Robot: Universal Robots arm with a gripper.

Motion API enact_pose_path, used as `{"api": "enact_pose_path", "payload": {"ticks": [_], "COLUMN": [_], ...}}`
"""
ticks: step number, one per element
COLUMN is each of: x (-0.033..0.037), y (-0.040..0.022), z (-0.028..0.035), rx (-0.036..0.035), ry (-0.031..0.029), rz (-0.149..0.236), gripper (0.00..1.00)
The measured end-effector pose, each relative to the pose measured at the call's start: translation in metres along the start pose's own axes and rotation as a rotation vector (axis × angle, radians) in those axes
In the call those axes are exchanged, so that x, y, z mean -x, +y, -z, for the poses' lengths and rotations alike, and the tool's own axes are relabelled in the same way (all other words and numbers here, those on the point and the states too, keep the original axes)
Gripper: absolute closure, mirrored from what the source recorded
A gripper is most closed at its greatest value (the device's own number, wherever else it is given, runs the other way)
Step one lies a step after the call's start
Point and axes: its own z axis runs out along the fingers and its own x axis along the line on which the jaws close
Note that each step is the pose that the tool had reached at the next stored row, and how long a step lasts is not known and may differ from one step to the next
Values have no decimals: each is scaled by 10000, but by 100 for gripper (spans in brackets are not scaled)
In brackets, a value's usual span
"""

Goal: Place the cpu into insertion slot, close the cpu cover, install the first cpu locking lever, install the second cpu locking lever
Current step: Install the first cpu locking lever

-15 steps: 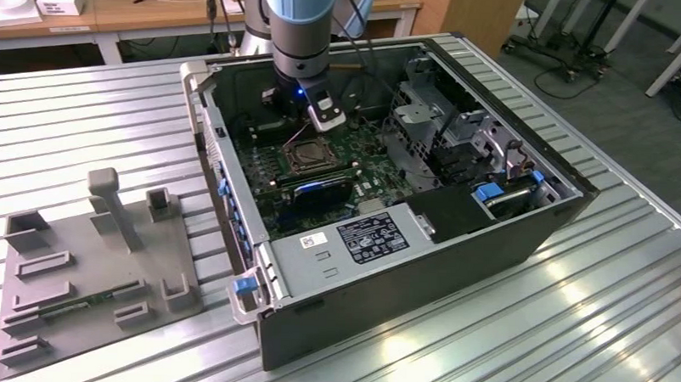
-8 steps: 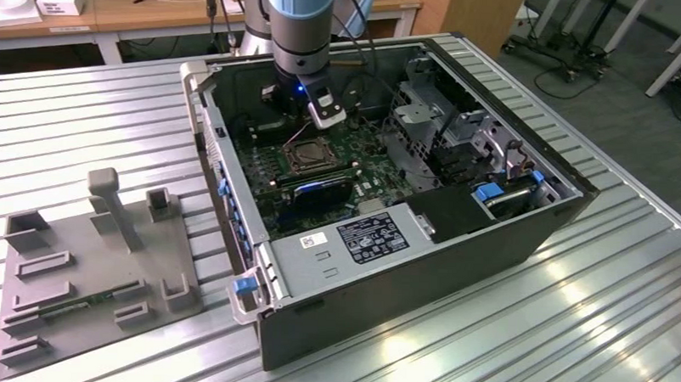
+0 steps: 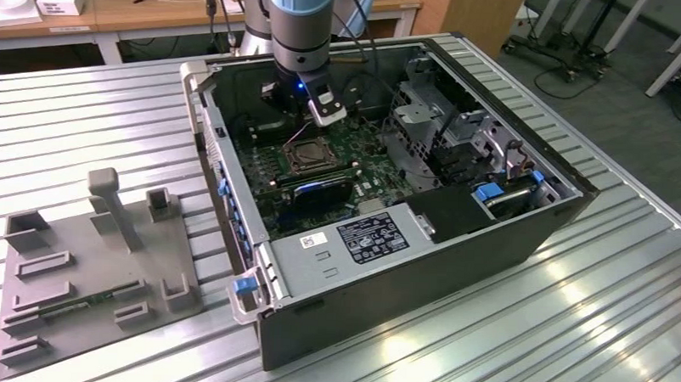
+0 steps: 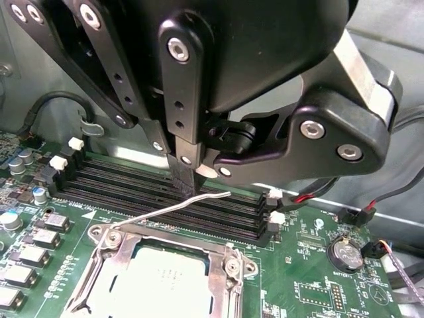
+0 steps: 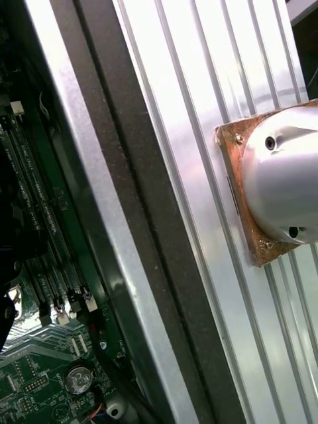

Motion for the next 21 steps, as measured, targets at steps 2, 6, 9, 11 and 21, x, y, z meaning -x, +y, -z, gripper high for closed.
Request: {"api": "enact_pose_path", "payload": {"ticks": [2, 6, 9, 11, 21], "x": [0, -5, -8, -8, -1], "y": [0, -1, -2, -2, -9], "z": [0, 3, 4, 9, 42], "rx": [2, 0, 6, 7, 47], "ry": [-1, -8, -18, -18, -23], "rz": [0, 1, 6, 5, 6], "gripper": [89, 89, 89, 89, 89]}}
